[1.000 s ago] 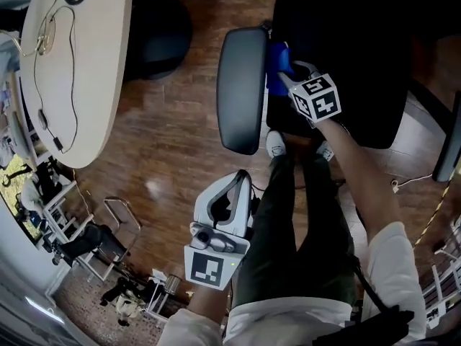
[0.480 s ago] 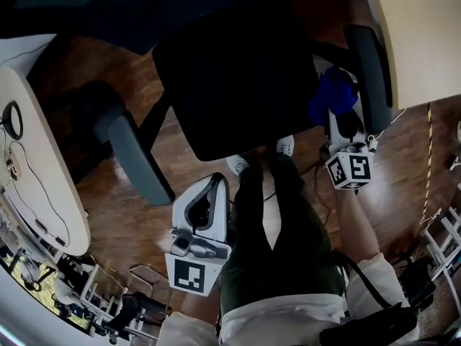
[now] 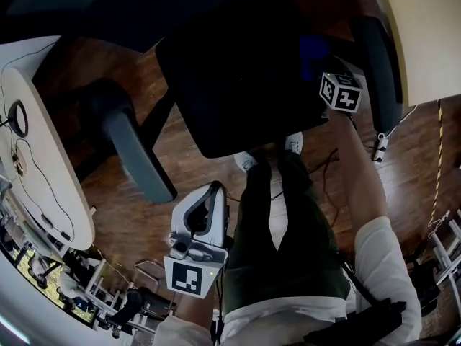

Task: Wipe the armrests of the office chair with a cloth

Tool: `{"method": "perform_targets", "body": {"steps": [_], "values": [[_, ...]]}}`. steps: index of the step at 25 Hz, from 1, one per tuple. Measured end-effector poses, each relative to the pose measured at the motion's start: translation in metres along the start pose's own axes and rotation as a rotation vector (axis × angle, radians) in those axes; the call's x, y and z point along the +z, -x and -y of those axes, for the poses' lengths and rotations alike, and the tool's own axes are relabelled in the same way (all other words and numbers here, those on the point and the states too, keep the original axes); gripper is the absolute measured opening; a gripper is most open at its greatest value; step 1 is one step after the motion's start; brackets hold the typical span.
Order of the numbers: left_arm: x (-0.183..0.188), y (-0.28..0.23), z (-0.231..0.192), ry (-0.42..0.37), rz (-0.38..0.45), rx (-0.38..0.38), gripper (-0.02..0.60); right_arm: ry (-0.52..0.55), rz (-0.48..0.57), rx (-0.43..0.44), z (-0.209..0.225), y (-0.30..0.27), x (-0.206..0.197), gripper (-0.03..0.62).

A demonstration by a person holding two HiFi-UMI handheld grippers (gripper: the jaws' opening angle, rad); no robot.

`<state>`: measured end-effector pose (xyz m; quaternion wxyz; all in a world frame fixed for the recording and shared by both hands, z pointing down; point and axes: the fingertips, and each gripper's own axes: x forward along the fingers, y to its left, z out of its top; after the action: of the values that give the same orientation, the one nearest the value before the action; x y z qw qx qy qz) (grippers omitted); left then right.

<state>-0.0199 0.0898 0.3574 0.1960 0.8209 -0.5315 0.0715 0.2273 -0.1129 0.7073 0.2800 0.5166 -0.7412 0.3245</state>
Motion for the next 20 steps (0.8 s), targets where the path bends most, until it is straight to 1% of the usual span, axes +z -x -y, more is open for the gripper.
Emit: {"method": "perform_targets", "body": {"steps": [1, 2, 4, 6, 7, 9, 11, 13, 14, 17, 20], "values": [[0.001, 0.005, 0.0, 0.001, 0.007, 0.008, 0.002, 0.004, 0.007, 0.02, -0.007, 0.01, 0.006, 0.086], [0.003, 0.011, 0.0, 0.004, 0.015, 0.018, 0.002, 0.017, 0.038, 0.061, -0.022, 0.029, 0.014, 0.086], [0.018, 0.025, 0.001, 0.007, 0.047, 0.041, 0.002, 0.049, 0.127, 0.201, -0.07, 0.092, 0.029, 0.086], [0.052, 0.039, 0.005, -0.007, 0.104, 0.058, 0.002, 0.055, 0.223, 0.35, -0.12, 0.188, 0.052, 0.086], [0.074, 0.048, 0.008, -0.019, 0.13, 0.067, 0.002, 0.051, 0.282, 0.406, -0.141, 0.243, 0.07, 0.086], [0.12, 0.069, 0.016, -0.055, 0.173, 0.088, 0.002, 0.074, 0.417, 0.479, -0.175, 0.351, 0.115, 0.086], [0.153, 0.094, 0.027, -0.101, 0.21, 0.094, 0.002, 0.151, 0.552, 0.51, -0.2, 0.442, 0.16, 0.086], [0.18, 0.119, 0.044, -0.133, 0.26, 0.095, 0.002, 0.218, 0.659, 0.519, -0.214, 0.509, 0.192, 0.087], [0.191, 0.131, 0.054, -0.143, 0.275, 0.101, 0.002, 0.243, 0.697, 0.52, -0.218, 0.536, 0.201, 0.087], [0.204, 0.164, 0.092, -0.174, 0.272, 0.108, 0.002, 0.305, 0.776, 0.528, -0.221, 0.596, 0.211, 0.087], [0.214, 0.19, 0.132, -0.193, 0.275, 0.124, 0.002, 0.311, 0.829, 0.565, -0.217, 0.637, 0.211, 0.087]]}}
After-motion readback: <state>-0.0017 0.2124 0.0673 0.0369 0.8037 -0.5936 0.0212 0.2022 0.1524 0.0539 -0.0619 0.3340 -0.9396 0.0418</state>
